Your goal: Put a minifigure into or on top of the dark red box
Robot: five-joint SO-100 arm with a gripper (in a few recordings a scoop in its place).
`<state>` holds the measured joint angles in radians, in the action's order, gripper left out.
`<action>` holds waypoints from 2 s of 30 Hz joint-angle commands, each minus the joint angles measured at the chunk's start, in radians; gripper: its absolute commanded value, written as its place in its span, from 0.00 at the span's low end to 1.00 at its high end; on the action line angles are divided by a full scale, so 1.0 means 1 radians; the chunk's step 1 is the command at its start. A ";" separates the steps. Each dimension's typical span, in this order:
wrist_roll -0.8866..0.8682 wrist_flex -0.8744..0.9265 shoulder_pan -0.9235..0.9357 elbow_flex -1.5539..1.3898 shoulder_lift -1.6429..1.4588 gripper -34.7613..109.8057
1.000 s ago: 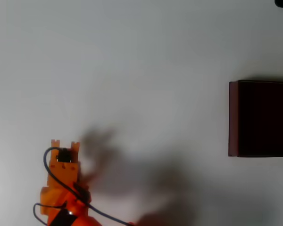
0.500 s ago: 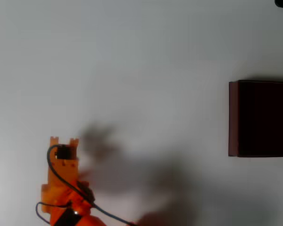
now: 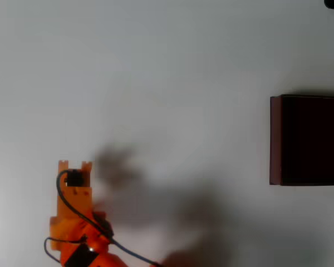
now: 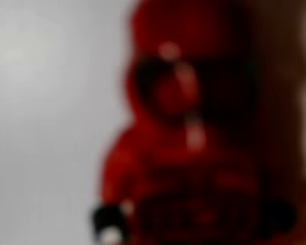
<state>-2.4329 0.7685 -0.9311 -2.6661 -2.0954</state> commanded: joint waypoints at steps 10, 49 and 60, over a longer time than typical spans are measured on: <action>0.414 0.598 0.304 0.184 -0.360 0.25; 1.807 0.640 1.577 1.006 0.176 0.24; 1.881 0.574 1.658 1.213 0.497 0.24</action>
<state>-0.5691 1.3576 0.6980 -1.5033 -1.6153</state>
